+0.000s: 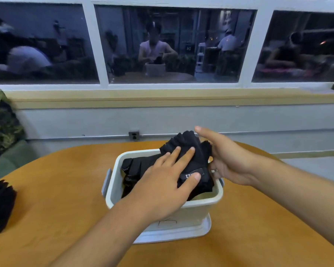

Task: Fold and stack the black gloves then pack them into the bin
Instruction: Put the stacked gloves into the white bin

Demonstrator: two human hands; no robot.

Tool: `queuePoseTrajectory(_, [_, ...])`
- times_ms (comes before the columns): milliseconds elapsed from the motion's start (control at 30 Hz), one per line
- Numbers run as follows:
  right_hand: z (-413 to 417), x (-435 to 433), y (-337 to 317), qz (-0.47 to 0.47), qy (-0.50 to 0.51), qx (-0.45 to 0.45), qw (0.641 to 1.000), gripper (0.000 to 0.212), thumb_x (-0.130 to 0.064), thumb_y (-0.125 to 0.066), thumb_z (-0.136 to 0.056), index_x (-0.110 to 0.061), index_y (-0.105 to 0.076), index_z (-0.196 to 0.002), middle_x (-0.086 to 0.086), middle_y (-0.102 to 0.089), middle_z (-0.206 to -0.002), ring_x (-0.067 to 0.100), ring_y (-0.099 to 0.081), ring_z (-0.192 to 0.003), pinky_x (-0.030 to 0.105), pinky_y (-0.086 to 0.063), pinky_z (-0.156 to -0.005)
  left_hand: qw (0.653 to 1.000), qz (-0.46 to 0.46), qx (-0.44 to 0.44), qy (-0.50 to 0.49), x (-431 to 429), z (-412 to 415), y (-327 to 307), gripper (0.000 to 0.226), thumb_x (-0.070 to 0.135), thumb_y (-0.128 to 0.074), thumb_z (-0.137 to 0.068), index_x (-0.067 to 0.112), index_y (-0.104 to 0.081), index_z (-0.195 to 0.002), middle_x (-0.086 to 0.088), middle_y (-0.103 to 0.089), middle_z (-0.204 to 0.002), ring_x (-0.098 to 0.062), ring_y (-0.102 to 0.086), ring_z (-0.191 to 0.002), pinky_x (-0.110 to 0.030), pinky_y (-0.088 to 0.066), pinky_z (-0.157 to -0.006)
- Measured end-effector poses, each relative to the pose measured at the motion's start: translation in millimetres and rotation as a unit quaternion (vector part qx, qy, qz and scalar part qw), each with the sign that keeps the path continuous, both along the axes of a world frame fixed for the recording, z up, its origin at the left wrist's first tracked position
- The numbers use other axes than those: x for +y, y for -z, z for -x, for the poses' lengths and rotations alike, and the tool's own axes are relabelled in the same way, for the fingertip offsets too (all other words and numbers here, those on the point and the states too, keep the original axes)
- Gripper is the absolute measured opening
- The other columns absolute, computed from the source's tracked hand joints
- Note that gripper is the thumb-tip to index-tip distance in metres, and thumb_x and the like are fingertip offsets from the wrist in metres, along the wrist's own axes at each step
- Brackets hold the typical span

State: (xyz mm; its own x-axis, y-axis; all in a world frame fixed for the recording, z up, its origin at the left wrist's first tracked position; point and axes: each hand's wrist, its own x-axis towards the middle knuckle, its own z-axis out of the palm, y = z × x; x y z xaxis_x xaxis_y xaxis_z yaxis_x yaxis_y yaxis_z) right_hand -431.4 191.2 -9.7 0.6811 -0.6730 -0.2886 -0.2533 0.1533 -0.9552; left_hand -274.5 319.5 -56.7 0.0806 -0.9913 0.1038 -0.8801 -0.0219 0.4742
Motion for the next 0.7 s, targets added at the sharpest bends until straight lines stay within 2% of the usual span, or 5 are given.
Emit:
queuePoseTrajectory(267, [-16, -12, 3, -0.049, -0.025, 0.103, 0.993, 0.063, -0.076, -0.049, -0.098, -0.029, -0.075, -0.130, 0.010, -0.076, -0.129, 0.042, -0.072, -0.118, 0.070, -0.043, -0.113, 0.998, -0.052, -0.046, 0.009, -10, -6, 9, 0.064, 0.075, -0.022, -0.104, 0.063, 0.005, -0.161, 0.020, 0.002, -0.177, -0.006, 0.003, -0.162, -0.040, -0.004, -0.132])
queuePoseTrajectory(433, [-27, -11, 12, -0.091, -0.028, 0.167, 0.981, 0.062, -0.070, -0.046, -0.102, -0.023, -0.070, -0.133, 0.018, -0.074, -0.130, 0.044, -0.070, -0.121, 0.069, -0.037, -0.118, 0.992, -0.086, -0.086, 0.014, -11, -5, 20, 0.065, 0.071, -0.020, -0.106, 0.056, 0.004, -0.164, 0.017, -0.003, -0.177, -0.007, 0.005, -0.163, -0.041, 0.003, -0.132])
queuePoseTrajectory(533, [-28, -11, 13, -0.082, -0.006, 0.156, 0.984, 0.057, -0.064, -0.051, -0.104, -0.015, -0.068, -0.128, 0.017, -0.074, -0.128, 0.038, -0.070, -0.122, 0.062, -0.039, -0.120, 0.990, -0.097, -0.102, 0.010, -13, -3, 24, 0.067, 0.070, -0.021, -0.106, 0.053, 0.003, -0.165, 0.015, -0.007, -0.177, -0.008, 0.005, -0.163, -0.041, 0.004, -0.131])
queuePoseTrajectory(633, [-26, -8, 1, -0.009, 0.016, 0.121, 0.993, 0.047, -0.051, -0.059, -0.106, -0.015, -0.057, -0.136, 0.005, -0.066, -0.125, 0.021, -0.065, -0.116, 0.044, -0.048, -0.110, 0.988, -0.113, -0.101, 0.013, -16, -3, 26, 0.066, 0.071, -0.020, -0.105, 0.053, 0.001, -0.166, 0.014, -0.008, -0.178, -0.010, 0.007, -0.163, -0.044, 0.005, -0.131])
queuePoseTrajectory(700, [-23, -6, -9, 0.150, -0.002, 0.131, 0.980, 0.033, -0.038, -0.066, -0.105, -0.031, -0.062, -0.137, -0.008, -0.065, -0.130, 0.013, -0.062, -0.121, 0.036, -0.052, -0.104, 0.990, -0.105, -0.088, 0.020, -16, -4, 27, 0.065, 0.069, -0.020, -0.106, 0.053, -0.001, -0.166, 0.015, -0.008, -0.177, -0.010, 0.009, -0.163, -0.045, 0.006, -0.132])
